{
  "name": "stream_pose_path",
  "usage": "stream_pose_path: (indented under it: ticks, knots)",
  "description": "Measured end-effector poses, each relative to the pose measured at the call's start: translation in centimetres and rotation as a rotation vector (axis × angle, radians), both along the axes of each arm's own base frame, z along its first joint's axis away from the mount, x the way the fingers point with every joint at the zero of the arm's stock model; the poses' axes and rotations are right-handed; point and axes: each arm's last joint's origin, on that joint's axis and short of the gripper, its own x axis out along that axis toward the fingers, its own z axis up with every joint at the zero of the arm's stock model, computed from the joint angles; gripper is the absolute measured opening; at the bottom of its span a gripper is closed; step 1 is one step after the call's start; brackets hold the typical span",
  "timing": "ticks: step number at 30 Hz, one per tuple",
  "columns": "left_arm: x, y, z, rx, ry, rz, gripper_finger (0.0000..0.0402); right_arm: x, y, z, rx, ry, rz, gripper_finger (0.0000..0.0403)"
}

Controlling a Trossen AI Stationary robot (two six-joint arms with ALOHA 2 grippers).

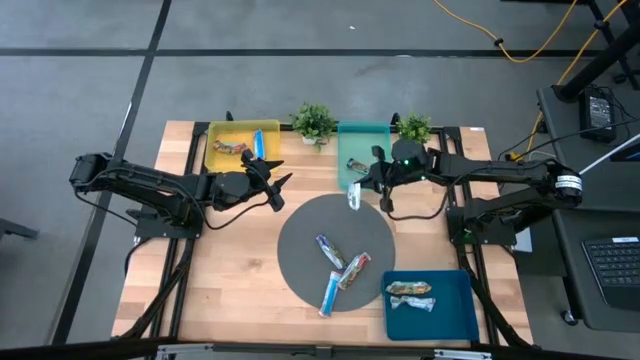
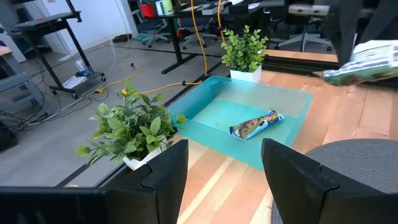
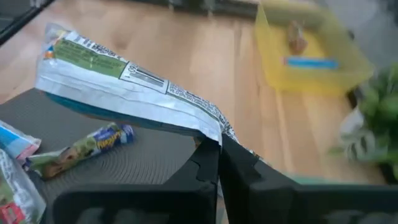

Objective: Pick and place Granola Bars by type
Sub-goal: Put the yellow granola bar into the blue bin

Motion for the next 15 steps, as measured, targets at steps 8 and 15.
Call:
stream_pose_path:
  ticks: [8, 15]
  knots:
    - [0.3, 0.0, -0.4, 0.001, 0.015, 0.002, 0.0196, -0.9, 0.3, -1.4, 0.107, 0.172, -0.037, 0.0005]
    - [0.7, 0.2, -1.1, 0.026, 0.06, 0.047, 0.0196, -1.4, 2.7, -2.3, 0.2, 0.324, -0.107, 0.0009]
